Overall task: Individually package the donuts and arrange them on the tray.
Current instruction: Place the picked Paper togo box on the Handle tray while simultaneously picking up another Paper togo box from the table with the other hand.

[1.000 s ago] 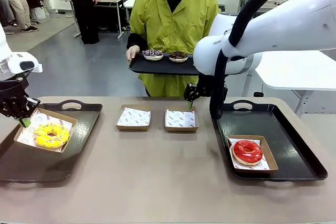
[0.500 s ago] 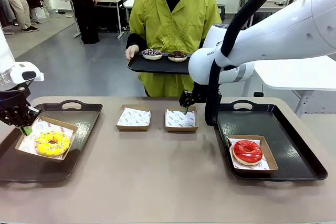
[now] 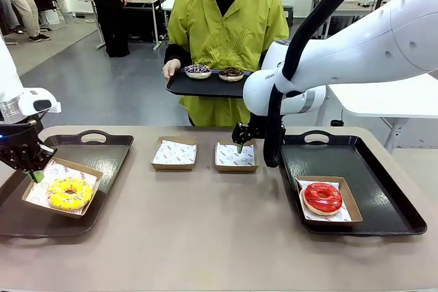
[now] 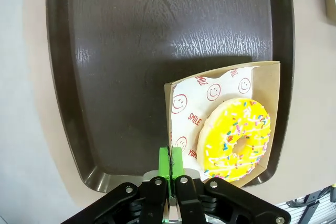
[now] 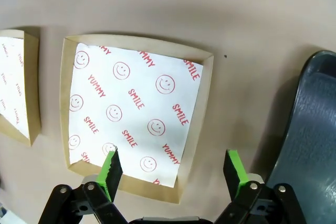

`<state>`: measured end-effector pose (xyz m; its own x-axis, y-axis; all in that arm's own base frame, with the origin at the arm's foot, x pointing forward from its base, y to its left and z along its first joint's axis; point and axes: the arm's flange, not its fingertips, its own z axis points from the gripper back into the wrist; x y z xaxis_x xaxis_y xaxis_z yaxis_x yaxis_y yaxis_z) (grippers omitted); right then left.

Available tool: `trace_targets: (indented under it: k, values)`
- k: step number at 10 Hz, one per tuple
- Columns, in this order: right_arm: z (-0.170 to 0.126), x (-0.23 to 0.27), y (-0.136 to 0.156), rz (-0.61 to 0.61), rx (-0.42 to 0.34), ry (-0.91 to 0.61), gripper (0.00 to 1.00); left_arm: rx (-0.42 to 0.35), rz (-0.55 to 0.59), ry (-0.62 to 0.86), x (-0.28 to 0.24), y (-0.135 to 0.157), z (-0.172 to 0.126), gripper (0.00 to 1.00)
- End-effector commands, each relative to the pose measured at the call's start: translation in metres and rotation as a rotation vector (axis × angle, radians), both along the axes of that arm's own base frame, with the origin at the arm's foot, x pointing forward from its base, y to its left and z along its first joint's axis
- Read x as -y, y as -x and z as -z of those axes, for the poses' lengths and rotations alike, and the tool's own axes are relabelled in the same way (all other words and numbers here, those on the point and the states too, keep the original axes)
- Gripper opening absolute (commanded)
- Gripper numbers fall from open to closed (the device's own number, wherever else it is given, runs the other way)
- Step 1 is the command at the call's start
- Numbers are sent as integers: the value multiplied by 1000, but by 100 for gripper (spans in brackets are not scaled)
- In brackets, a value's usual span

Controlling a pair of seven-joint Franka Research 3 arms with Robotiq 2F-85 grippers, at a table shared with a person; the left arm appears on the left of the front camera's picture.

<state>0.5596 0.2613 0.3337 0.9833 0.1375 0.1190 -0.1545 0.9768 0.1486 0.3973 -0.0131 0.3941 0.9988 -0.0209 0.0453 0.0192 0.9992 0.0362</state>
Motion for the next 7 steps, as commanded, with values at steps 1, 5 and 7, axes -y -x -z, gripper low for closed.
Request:
trace_targets:
  k: [1, 5, 7]
  values:
    - [3, -2, -10, -15, 27, 8, 100, 11, 13, 13, 3, -3, 8, 1]
    - [2, 3, -9, -18, 15, 3, 75, -36, 42, 43, 12, -7, 20, 1]
    - [2, 2, -10, -26, 13, 0, 15, -34, 43, 46, 11, -7, 20, 59]
